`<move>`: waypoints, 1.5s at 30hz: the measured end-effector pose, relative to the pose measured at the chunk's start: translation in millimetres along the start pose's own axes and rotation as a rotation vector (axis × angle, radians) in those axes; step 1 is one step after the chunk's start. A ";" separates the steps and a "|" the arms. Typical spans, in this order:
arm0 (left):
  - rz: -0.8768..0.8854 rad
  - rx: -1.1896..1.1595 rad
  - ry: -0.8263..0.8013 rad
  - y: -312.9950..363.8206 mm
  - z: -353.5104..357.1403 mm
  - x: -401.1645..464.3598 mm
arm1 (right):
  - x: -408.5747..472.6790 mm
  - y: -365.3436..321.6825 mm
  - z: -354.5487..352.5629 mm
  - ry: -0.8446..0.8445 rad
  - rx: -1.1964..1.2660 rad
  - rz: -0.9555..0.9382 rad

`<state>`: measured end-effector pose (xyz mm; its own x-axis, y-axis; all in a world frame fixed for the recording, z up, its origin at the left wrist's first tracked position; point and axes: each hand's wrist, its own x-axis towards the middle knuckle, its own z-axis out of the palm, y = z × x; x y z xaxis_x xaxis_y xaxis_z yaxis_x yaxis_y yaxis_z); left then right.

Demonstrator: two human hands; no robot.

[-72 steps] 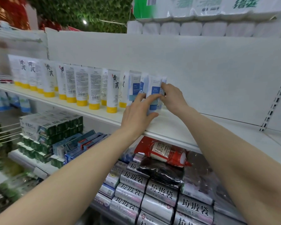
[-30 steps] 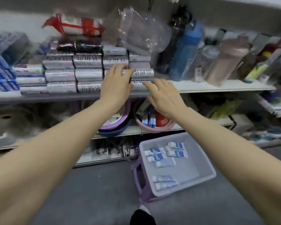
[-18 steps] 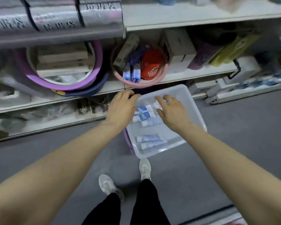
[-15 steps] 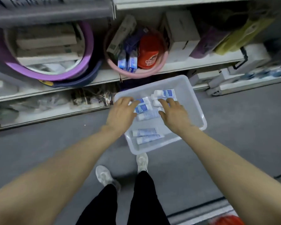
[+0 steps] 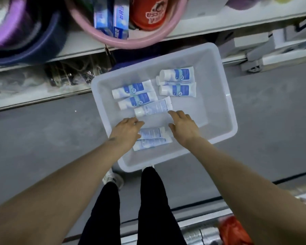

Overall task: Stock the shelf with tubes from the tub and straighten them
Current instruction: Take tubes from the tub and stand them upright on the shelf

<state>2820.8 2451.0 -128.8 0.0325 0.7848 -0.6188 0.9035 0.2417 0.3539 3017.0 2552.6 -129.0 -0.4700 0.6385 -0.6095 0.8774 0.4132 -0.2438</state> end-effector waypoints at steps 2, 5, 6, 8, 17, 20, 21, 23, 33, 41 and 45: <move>-0.015 -0.007 -0.038 -2.3 8.7 8.5 | 16.5 0.4 3.7 0.022 -0.023 -0.036; -0.021 0.006 -0.075 -3.9 21.2 13.0 | 41.9 -2.6 7.3 0.044 -0.094 -0.078; -0.008 0.017 -0.086 -3.8 24.6 14.0 | 50.0 -3.7 8.3 0.046 -0.114 -0.094; 0.022 0.028 -0.097 -3.4 31.0 17.1 | 64.6 -5.4 12.6 0.051 -0.133 -0.133; 0.002 0.053 -0.171 -4.3 34.3 36.3 | 83.7 -8.7 25.1 0.144 -0.344 -0.181; -0.045 0.030 -0.200 -1.7 31.6 38.2 | 76.3 -10.9 20.9 0.091 -0.389 -0.122; -0.065 0.024 -0.208 -0.5 30.0 38.2 | 73.5 -10.2 18.8 0.077 -0.372 -0.111; -0.089 0.027 -0.231 1.6 26.6 38.0 | 67.7 -6.5 13.7 0.067 -0.310 -0.084; -0.138 -0.206 -0.215 5.2 -8.1 0.7 | 30.8 -9.6 -31.3 0.174 -0.022 0.089; -0.186 -0.591 0.030 -1.4 -62.0 -69.9 | -22.9 -62.2 -85.7 0.315 0.064 0.094; -0.105 -0.700 0.161 -10.8 -106.3 -115.4 | -60.2 -101.6 -120.5 0.418 0.105 0.027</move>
<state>2761.8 2418.5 13.3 -0.1515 0.7988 -0.5822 0.4111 0.5865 0.6978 2944.6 2550.3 23.4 -0.4268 0.8650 -0.2639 0.8846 0.3386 -0.3207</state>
